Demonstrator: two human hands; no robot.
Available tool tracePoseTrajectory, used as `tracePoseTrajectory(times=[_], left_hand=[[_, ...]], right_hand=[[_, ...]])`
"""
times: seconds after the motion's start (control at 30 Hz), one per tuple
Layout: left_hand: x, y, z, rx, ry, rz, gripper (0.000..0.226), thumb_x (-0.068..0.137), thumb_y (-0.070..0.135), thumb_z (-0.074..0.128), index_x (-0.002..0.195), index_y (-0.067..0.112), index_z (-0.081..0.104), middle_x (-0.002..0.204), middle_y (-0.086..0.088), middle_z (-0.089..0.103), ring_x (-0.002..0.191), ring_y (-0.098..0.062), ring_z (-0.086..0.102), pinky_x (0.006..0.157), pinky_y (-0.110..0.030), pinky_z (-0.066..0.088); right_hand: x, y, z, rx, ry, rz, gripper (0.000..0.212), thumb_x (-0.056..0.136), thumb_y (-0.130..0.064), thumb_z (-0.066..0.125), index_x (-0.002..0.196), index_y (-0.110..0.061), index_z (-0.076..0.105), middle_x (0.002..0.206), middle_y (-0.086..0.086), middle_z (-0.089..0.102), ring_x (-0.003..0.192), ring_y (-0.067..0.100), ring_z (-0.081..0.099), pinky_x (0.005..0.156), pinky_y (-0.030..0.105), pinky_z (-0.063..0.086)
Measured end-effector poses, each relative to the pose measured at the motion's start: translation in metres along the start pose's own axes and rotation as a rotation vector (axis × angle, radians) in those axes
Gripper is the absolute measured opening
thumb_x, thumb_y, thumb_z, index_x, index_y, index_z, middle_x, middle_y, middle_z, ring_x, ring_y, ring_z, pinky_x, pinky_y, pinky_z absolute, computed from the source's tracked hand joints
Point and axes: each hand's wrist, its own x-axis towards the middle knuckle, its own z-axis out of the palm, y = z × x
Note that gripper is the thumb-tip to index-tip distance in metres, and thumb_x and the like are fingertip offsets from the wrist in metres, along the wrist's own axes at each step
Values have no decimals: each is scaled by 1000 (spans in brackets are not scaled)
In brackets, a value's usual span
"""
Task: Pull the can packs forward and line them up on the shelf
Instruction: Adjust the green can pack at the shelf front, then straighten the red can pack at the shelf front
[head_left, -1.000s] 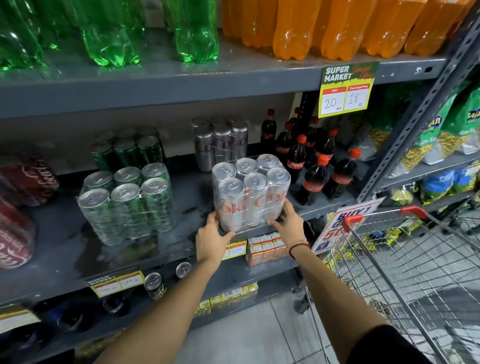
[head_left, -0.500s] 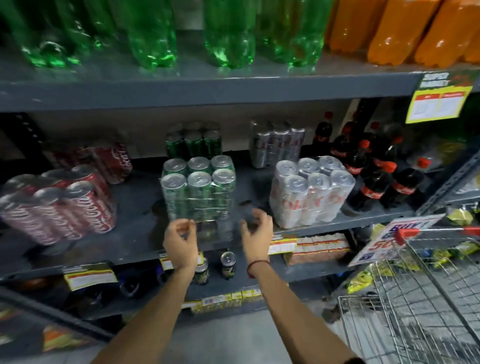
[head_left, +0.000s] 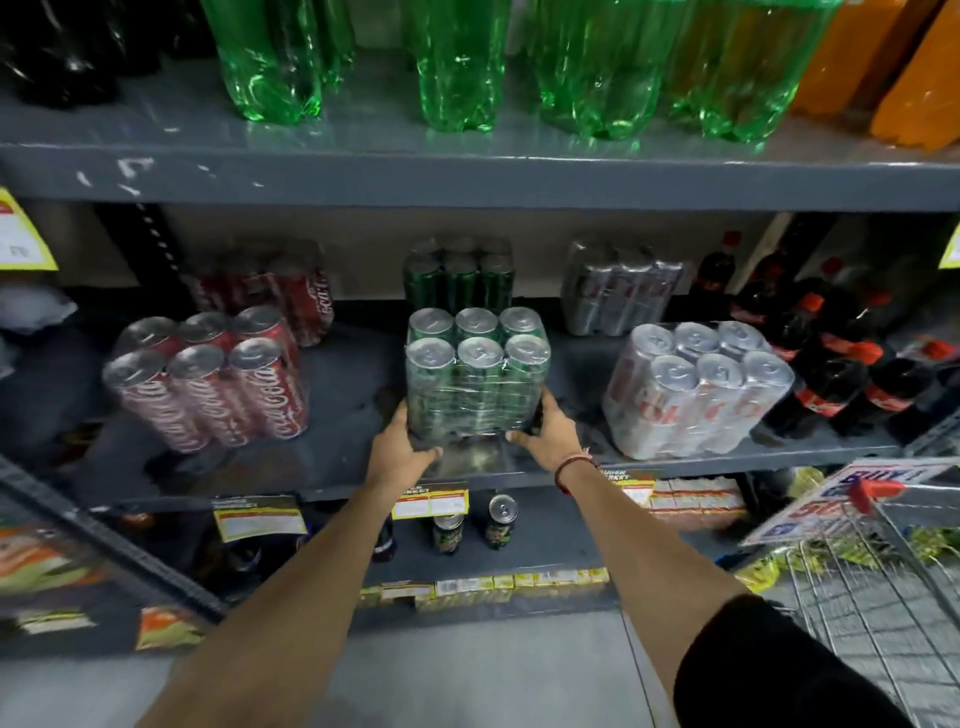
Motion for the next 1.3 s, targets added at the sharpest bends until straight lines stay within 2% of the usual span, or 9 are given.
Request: tracePoseTrajectory(times=[0.2,0.4,0.8,0.87,0.93,1.03,1.1,1.23,1.3], left_hand=[[-25,-9,-2,-12,52,86,85,72,11,77,145,16,33,130,-9,62,116,-23,61,104,-36,44],[-43,-15,3,-24,131,109,80,72,12,78,142,15,39,126,-11,64,117,-24,61,102,-42,48],[-45,-11,2,60,136,84,77,73,17,76,140,18,38,119,-12,68,111,-29,64,94,-46,52],[-45,-12,-2,45,103,101,77,75,19,75,142,18,36,122,-13,67,113,-29,62,95,-46,52],[-47,-15,-10,23,84,129,72,80,24,71,142,15,36,127,-13,63,117,-26,60,98,-45,50],[-51,-27,-39,-49,176,148,56,86,26,65,136,9,46,128,-12,62,116,-23,60,97,-43,51],[-56,-42,-69,-138,287,126,43,88,21,62,126,4,54,122,-13,64,110,-25,62,94,-40,52],[-62,-83,-136,-172,560,29,20,87,8,59,105,2,63,110,-17,66,101,-33,63,88,-30,45],[-62,-100,-166,-130,638,-26,22,87,8,59,108,2,59,114,-18,59,98,-33,62,85,-29,43]], right_hand=[[-19,8,4,56,42,12,89,74,-7,76,145,-13,23,131,17,57,117,33,58,103,47,46],[-40,15,5,49,97,-27,85,71,-5,78,141,-14,30,119,16,65,110,30,61,98,47,50],[-50,12,15,18,136,3,78,77,-6,73,142,-10,29,121,16,65,110,31,62,97,45,50],[-55,11,21,38,199,3,71,77,-5,72,138,-9,35,122,16,64,112,30,60,99,45,49],[-66,9,38,69,353,13,62,78,-10,73,132,-6,43,122,18,60,113,32,56,100,46,47],[-90,-7,78,225,618,78,33,84,-16,66,112,-2,54,112,20,54,105,36,53,91,45,45],[-100,-27,108,313,692,98,20,88,-16,61,101,-2,57,104,19,55,97,35,54,84,38,44],[-98,-76,164,331,614,-56,11,87,-11,58,97,-6,59,94,10,55,90,34,57,84,49,49],[-89,-102,184,318,516,-117,15,86,-10,59,101,-5,59,98,13,55,94,35,57,88,49,47]])
